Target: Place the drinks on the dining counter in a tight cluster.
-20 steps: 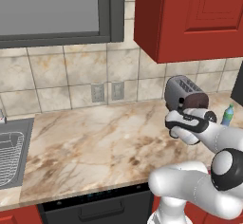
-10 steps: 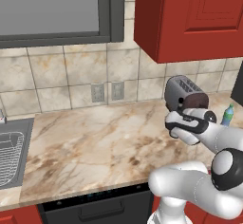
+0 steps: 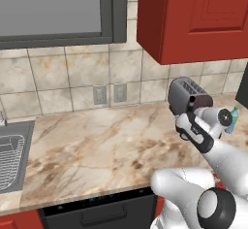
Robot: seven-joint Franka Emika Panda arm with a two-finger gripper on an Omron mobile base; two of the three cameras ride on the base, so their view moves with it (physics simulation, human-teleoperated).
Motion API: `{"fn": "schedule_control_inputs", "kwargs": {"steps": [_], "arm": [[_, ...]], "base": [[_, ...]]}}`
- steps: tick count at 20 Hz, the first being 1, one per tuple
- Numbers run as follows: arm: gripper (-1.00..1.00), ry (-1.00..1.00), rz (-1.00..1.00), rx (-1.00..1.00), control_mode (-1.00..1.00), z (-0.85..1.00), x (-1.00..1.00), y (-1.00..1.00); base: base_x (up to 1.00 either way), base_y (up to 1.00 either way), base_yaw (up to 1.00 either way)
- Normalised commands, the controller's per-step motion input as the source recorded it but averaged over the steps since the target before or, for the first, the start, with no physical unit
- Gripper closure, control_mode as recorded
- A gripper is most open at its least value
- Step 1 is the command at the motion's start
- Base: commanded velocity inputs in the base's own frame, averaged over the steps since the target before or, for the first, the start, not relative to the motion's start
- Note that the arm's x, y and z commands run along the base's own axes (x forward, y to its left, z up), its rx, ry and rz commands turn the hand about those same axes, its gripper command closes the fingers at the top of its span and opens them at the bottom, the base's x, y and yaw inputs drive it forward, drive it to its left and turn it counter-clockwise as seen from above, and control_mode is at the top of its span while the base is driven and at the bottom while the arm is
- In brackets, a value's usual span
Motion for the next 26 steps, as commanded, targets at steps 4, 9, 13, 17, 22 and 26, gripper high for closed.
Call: {"fn": "schedule_control_inputs", "kwargs": {"steps": [4,9,13,17,22,26], "arm": [[1.0,0.32,0.01,0.0,-1.0,0.5,-0.13,0.0],[1.0,0.11,0.04,0.0,-1.0,0.12,-0.02,0.0],[1.0,-0.06,0.07,0.05,-1.0,0.0,-0.09,0.01],[1.0,-0.1,0.07,0.06,-1.0,0.11,-0.25,0.01],[1.0,0.0,0.01,0.02,-1.0,0.3,-0.37,0.0],[1.0,0.0,0.0,0.0,-1.0,0.46,-0.31,0.0]], "base": [[0.0,0.0,0.0],[0.0,0.0,0.0],[0.0,0.0,0.0],[0.0,0.0,0.0],[0.0,0.0,0.0],[0.0,0.0,0.0]]}}
